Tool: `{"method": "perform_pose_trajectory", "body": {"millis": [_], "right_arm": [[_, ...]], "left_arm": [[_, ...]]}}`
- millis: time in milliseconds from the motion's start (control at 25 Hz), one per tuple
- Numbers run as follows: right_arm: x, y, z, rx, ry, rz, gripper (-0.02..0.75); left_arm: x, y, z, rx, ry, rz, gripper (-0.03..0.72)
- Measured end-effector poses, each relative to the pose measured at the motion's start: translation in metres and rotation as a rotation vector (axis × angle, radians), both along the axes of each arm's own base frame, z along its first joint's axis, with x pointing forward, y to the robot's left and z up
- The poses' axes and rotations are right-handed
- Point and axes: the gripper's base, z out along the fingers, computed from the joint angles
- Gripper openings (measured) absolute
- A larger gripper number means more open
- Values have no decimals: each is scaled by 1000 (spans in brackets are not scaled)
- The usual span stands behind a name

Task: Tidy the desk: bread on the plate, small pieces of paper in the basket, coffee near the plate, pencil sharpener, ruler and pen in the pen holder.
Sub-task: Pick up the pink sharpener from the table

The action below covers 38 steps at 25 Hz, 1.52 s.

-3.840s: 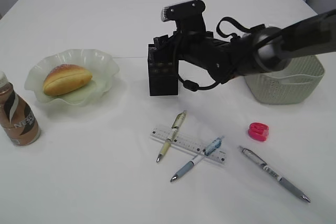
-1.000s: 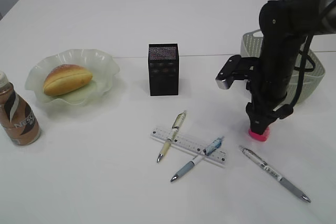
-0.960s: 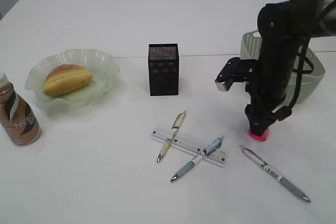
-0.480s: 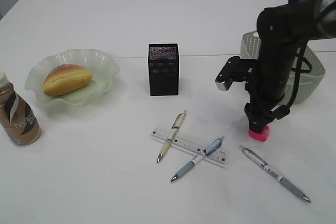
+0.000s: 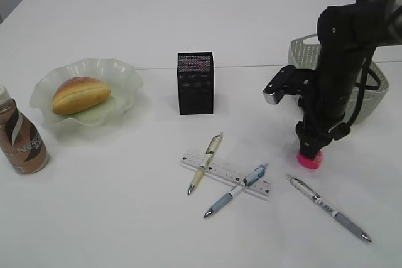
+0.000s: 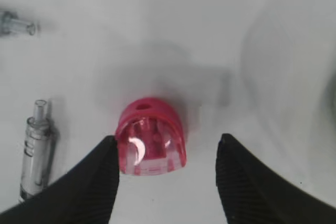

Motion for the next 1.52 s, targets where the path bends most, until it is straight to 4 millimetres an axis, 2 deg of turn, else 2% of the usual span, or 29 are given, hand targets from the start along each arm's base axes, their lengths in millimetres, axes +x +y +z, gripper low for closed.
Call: {"method": "perform_pose_trajectory", "body": {"millis": [1080,1320,1520], "right_arm": [[-3,3,0,33,30,40,464],[-2,3,-10,29,55,39,464],[-2,3,-11,29,55,39,464]], "left_arm": [[0,0,0,0,0,0,497],[0,0,0,0,0,0,497],[0,0,0,0,0,0,497]]}}
